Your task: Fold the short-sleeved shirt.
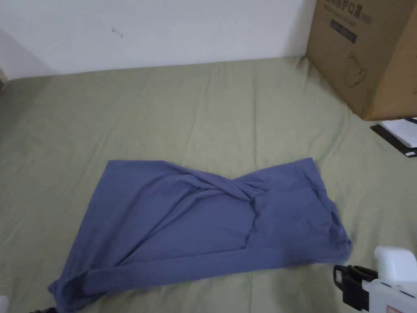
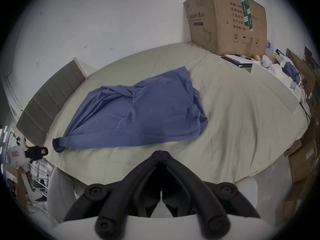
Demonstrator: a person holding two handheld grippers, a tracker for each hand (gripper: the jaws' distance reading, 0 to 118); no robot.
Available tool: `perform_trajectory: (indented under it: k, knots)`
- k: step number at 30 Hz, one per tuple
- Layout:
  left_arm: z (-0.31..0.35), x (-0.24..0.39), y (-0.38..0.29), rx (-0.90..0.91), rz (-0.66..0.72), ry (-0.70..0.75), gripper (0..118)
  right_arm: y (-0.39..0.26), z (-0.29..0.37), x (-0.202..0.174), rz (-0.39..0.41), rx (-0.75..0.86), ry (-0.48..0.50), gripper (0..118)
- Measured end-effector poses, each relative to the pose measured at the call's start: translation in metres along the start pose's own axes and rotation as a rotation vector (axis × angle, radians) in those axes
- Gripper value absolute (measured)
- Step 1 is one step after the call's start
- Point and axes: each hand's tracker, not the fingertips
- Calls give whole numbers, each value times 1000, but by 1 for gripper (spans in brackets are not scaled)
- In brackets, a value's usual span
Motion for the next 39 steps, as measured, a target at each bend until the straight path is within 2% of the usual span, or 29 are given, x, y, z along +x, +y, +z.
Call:
perform_trajectory:
  k: [1,2,3,4,5,6,10,14,17,18,19,20,21,23,24,26,27,28,29,30,32,34,36,37,39]
  knots:
    - [-4,-5,0,-10,1,19,38,2,1,1,-7,8,13,0]
    - [-7,-10,1,-19,9,26,38,4,0,3,-15,7,24,0]
    - [-11,-11,3,-42,16,44,50,4,-2,4,-17,7,19,0]
    - [-15,-12,4,-42,24,54,84,4,-5,5,-15,0,10,0]
    - [-18,-14,4,-27,34,52,106,2,-7,5,-13,-19,-4,0]
    - [-19,-17,5,-1,44,45,112,-1,-9,5,-18,-23,-20,0]
    - [-41,-24,20,-20,83,73,112,-3,-9,4,-9,-25,-23,0]
    - [-61,-22,25,-55,33,20,104,-2,-10,3,-7,-33,-21,0]
    - [-67,-12,24,-67,-11,52,94,-2,-10,5,-12,-40,-21,0]
    - [-69,-12,24,-74,-11,52,80,-1,-10,6,-17,-40,-23,0]
    - [-70,-13,25,-77,-8,42,32,-2,-10,7,-25,-41,-20,0]
    - [-67,-12,26,-76,4,10,3,-2,-11,9,-32,-42,-19,0]
    - [-68,-10,27,-84,34,-83,3,-2,-11,10,-41,-45,-22,0]
    - [-65,1,28,-75,-3,-1,3,-1,-11,14,-60,-44,-16,0]
    - [-63,5,29,-71,-54,15,3,-1,-10,16,-71,-40,-16,0]
    - [-61,10,30,-69,-68,24,3,3,-9,22,-105,-33,7,4]
    - [-61,11,32,-73,-71,23,3,5,-10,27,-125,-30,19,21]
    - [-60,10,33,-75,-75,26,3,8,-12,32,-130,-36,23,62]
    - [-59,11,34,-78,-76,26,3,12,-15,35,-122,-40,15,93]
    - [-58,12,35,-82,-79,27,3,16,-18,37,-101,-47,-14,109]
    - [-55,11,36,-81,-80,27,3,26,-28,42,-29,-42,-73,112]
    - [-54,13,37,-80,-77,28,3,39,-40,46,27,-43,-134,109]
    - [-55,12,39,-87,-74,32,3,49,-55,48,76,-55,-147,109]
    - [-56,12,39,-92,-72,34,3,53,-61,47,92,-67,-149,105]
    - [-57,13,39,-100,-71,39,3,58,-71,45,124,-59,-148,90]
